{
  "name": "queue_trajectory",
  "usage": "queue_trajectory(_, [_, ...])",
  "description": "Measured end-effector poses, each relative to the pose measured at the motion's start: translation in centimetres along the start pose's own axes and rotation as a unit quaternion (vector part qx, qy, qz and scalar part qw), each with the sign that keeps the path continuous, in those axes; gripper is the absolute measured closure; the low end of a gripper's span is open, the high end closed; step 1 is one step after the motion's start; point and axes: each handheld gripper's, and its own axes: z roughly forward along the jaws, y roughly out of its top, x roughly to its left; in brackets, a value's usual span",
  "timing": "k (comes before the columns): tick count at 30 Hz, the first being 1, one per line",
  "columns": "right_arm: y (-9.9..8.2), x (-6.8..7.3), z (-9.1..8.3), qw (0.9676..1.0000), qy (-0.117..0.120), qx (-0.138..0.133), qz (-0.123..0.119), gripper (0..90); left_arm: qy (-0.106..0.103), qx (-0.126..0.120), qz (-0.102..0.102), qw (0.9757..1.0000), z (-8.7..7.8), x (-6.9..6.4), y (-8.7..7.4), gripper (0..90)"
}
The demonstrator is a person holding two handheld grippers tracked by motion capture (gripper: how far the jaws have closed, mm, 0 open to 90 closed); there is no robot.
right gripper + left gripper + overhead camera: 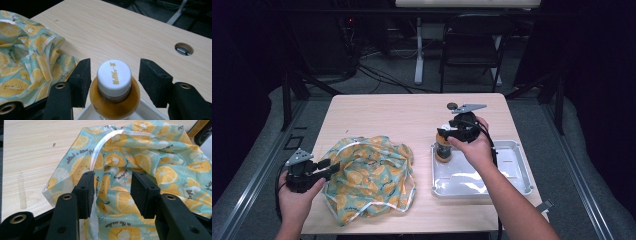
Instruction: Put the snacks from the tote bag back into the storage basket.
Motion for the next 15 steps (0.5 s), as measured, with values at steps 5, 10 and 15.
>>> queue_trajectory(5, [0.0, 0.1, -0.7, 0.9998, -0.012, -0.011, -0.014, 42.9, 0.003, -0.002, 0.003, 1.0000, 0.0, 0.1, 0.0, 52.6])
queue_trajectory(10, [0.0, 0.1, -1.2, 0.9998, -0.009, -0.017, -0.011, 43.3, -0.002, -0.001, 0.005, 1.0000, 0.2, 0.2, -0.2, 50.8])
queue_trajectory(15, [0.1, 0.4, -1.8, 0.9998, -0.006, -0.022, -0.001, 42.6, -0.011, -0.001, 0.005, 0.9999, 0.2, 0.2, -0.2, 50.3])
